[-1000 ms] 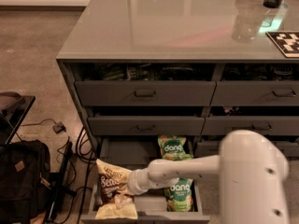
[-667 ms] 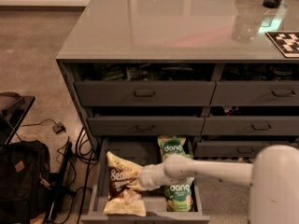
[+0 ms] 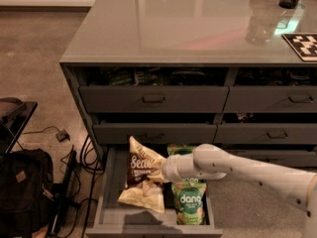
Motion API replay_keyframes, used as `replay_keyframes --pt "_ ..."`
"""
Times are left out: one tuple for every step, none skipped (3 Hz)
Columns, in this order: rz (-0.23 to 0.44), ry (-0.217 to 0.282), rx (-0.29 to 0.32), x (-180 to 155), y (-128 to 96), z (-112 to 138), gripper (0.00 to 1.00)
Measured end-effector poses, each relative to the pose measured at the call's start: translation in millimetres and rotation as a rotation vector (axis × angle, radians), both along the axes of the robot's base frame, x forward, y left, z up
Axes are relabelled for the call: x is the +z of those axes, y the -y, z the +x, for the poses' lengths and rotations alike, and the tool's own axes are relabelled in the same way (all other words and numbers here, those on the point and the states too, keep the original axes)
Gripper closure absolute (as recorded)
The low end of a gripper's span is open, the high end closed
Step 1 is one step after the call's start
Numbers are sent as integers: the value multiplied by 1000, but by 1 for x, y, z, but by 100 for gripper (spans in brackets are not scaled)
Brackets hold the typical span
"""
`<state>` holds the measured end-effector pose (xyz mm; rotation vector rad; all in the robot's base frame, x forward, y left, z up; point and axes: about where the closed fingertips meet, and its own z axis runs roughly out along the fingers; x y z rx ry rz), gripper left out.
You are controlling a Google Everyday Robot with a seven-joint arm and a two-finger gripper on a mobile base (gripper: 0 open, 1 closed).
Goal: Pick brown chip bag from bottom drawer and place on counter
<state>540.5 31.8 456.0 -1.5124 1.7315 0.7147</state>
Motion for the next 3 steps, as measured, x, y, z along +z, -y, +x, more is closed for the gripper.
replay_keyframes --pt "-32 40 -24 49 5 3 100" --pt "-57 91 -46 96 6 -5 100" --pt "-73 136 -87 144 0 -12 100"
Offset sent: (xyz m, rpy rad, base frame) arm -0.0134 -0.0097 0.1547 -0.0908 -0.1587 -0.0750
